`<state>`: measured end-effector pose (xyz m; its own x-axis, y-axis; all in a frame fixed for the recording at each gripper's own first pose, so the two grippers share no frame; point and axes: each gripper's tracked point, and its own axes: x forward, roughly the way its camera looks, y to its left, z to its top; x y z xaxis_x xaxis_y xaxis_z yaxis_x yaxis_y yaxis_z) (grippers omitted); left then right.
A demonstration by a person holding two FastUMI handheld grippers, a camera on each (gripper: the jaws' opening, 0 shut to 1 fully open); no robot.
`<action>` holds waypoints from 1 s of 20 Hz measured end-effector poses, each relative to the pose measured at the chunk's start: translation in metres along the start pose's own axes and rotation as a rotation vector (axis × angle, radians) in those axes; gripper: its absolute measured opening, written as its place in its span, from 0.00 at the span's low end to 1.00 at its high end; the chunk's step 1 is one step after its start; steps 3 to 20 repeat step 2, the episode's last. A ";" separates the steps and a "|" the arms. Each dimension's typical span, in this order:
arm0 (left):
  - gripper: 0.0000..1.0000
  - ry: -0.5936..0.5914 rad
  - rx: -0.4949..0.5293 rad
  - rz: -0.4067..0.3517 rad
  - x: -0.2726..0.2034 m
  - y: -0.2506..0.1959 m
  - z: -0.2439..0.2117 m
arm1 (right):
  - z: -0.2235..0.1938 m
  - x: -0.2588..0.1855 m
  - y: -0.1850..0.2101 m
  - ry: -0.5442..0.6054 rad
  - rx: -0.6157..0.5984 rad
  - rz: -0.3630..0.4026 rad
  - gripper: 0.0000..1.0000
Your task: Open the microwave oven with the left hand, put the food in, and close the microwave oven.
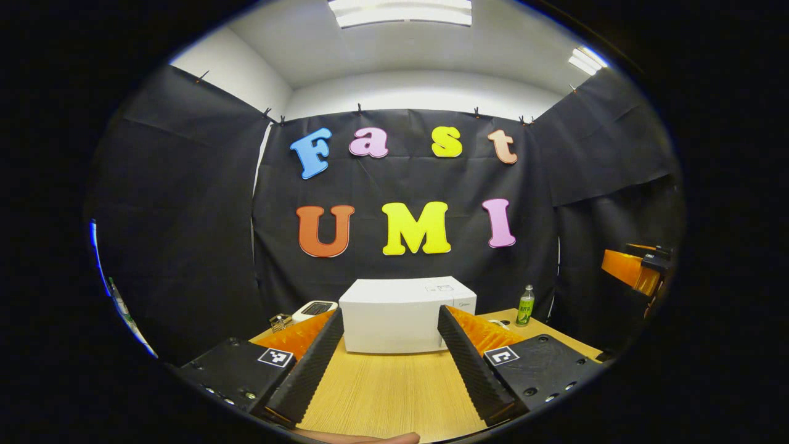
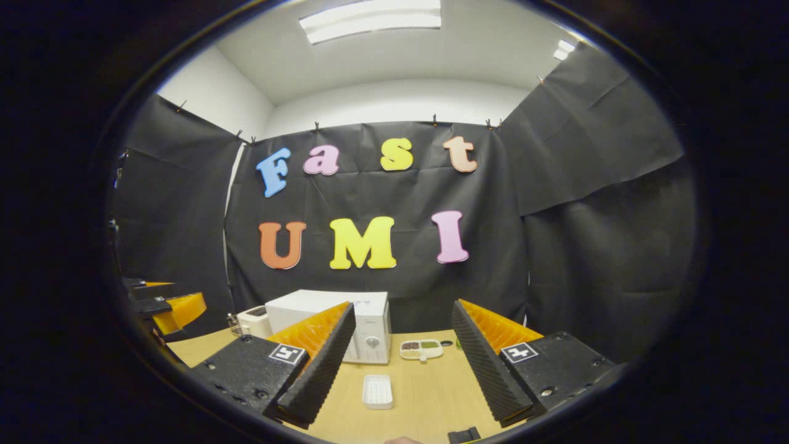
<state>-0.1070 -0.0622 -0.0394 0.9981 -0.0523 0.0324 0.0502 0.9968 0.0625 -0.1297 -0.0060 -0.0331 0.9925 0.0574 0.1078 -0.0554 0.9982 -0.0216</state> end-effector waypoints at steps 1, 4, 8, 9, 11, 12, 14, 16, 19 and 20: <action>0.96 -0.002 0.001 -0.002 0.000 -0.001 0.000 | 0.000 -0.001 0.000 0.001 0.002 0.002 1.00; 0.96 -0.006 0.001 -0.006 0.000 -0.002 0.000 | -0.001 0.000 0.000 0.002 0.005 0.002 1.00; 0.96 -0.006 0.001 -0.006 0.000 -0.002 0.000 | -0.001 0.000 0.000 0.002 0.005 0.002 1.00; 0.96 -0.006 0.001 -0.006 0.000 -0.002 0.000 | -0.001 0.000 0.000 0.002 0.005 0.002 1.00; 0.96 -0.006 0.001 -0.006 0.000 -0.002 0.000 | -0.001 0.000 0.000 0.002 0.005 0.002 1.00; 0.96 -0.006 0.001 -0.006 0.000 -0.002 0.000 | -0.001 0.000 0.000 0.002 0.005 0.002 1.00; 0.96 -0.006 0.001 -0.006 0.000 -0.002 0.000 | -0.001 0.000 0.000 0.002 0.005 0.002 1.00; 0.96 -0.006 0.001 -0.006 0.000 -0.002 0.000 | -0.001 0.000 0.000 0.002 0.005 0.002 1.00; 0.96 -0.006 0.001 -0.006 0.000 -0.002 0.000 | -0.001 0.000 0.000 0.002 0.005 0.002 1.00; 0.96 -0.006 0.001 -0.006 0.000 -0.002 0.000 | -0.001 0.000 0.000 0.002 0.005 0.002 1.00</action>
